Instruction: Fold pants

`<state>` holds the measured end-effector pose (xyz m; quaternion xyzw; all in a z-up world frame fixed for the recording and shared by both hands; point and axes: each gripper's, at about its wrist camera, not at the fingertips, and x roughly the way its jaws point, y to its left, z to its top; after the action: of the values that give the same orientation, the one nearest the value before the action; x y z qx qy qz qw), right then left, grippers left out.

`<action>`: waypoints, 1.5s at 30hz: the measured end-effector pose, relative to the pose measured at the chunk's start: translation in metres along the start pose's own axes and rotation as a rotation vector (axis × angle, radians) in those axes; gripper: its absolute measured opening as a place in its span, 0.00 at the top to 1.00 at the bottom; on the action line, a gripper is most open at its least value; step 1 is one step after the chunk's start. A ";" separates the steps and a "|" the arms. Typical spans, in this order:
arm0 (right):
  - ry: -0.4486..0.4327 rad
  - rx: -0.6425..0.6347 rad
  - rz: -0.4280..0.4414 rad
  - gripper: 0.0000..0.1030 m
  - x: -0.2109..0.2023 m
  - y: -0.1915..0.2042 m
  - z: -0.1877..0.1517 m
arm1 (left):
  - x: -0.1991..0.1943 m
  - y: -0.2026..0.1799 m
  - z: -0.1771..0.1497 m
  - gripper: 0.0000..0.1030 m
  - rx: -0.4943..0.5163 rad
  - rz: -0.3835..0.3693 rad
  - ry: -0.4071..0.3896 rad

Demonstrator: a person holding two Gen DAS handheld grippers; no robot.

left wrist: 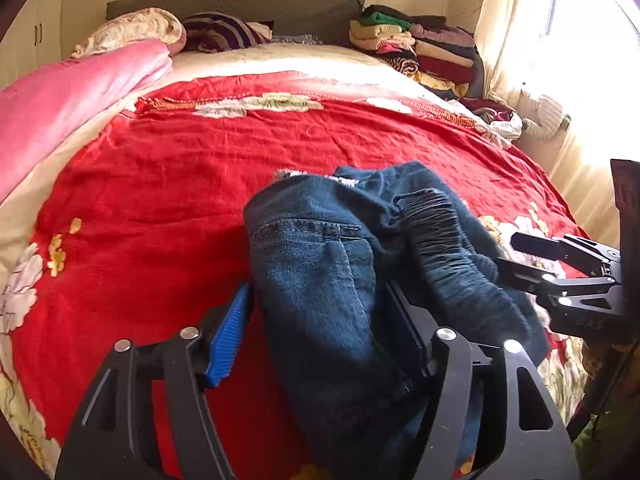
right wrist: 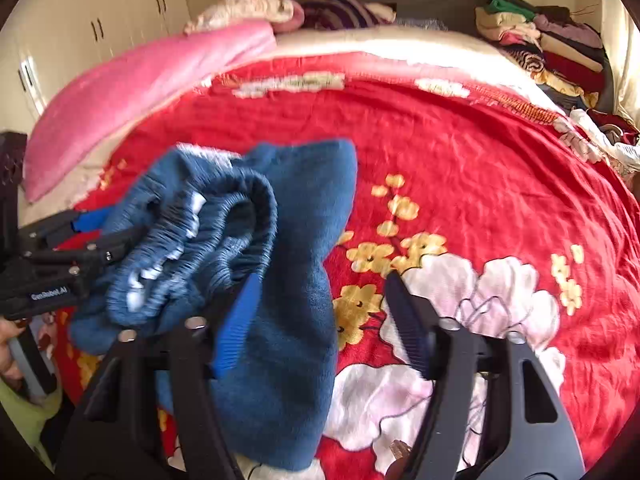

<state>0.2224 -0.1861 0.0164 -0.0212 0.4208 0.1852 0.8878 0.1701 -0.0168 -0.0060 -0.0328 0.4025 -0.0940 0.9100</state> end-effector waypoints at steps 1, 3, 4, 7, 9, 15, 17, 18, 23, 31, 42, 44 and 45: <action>-0.021 0.008 0.008 0.33 -0.009 -0.001 -0.001 | -0.006 -0.001 0.000 0.33 0.001 -0.002 -0.009; -0.048 0.013 0.014 0.29 -0.020 -0.002 0.001 | -0.018 -0.004 -0.001 0.33 0.006 -0.001 -0.028; -0.068 0.016 0.020 0.25 -0.028 -0.003 0.000 | -0.023 -0.005 -0.001 0.30 0.007 0.000 -0.034; -0.118 0.022 0.019 0.17 -0.052 -0.003 -0.002 | -0.043 -0.009 -0.002 0.20 0.004 0.002 -0.060; -0.149 0.028 0.023 0.13 -0.067 -0.004 -0.003 | -0.058 -0.011 -0.004 0.20 0.006 0.000 -0.082; -0.219 0.013 0.014 0.09 -0.108 0.003 -0.013 | -0.094 -0.021 -0.014 0.04 0.023 0.018 -0.122; -0.235 0.003 0.006 0.09 -0.118 0.005 -0.017 | -0.101 -0.023 -0.019 0.04 0.023 0.018 -0.123; -0.241 -0.003 0.003 0.09 -0.123 0.006 -0.019 | -0.104 -0.024 -0.022 0.04 0.024 0.019 -0.120; -0.258 -0.017 -0.006 0.09 -0.142 0.016 -0.036 | -0.114 -0.027 -0.040 0.04 0.012 0.020 -0.097; -0.168 0.002 -0.034 0.09 -0.126 0.025 -0.078 | -0.101 -0.027 -0.088 0.04 -0.004 0.028 0.011; -0.086 0.047 -0.074 0.09 -0.096 0.020 -0.097 | -0.091 -0.028 -0.102 0.04 -0.025 0.030 0.050; -0.093 0.047 -0.075 0.09 -0.098 0.020 -0.097 | -0.093 -0.027 -0.101 0.04 -0.028 0.031 0.042; -0.096 0.049 -0.077 0.09 -0.100 0.019 -0.097 | -0.094 -0.027 -0.101 0.04 -0.029 0.030 0.040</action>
<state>0.0868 -0.2177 0.0315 -0.0065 0.3813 0.1413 0.9136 0.0297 -0.0232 -0.0024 -0.0380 0.4222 -0.0752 0.9026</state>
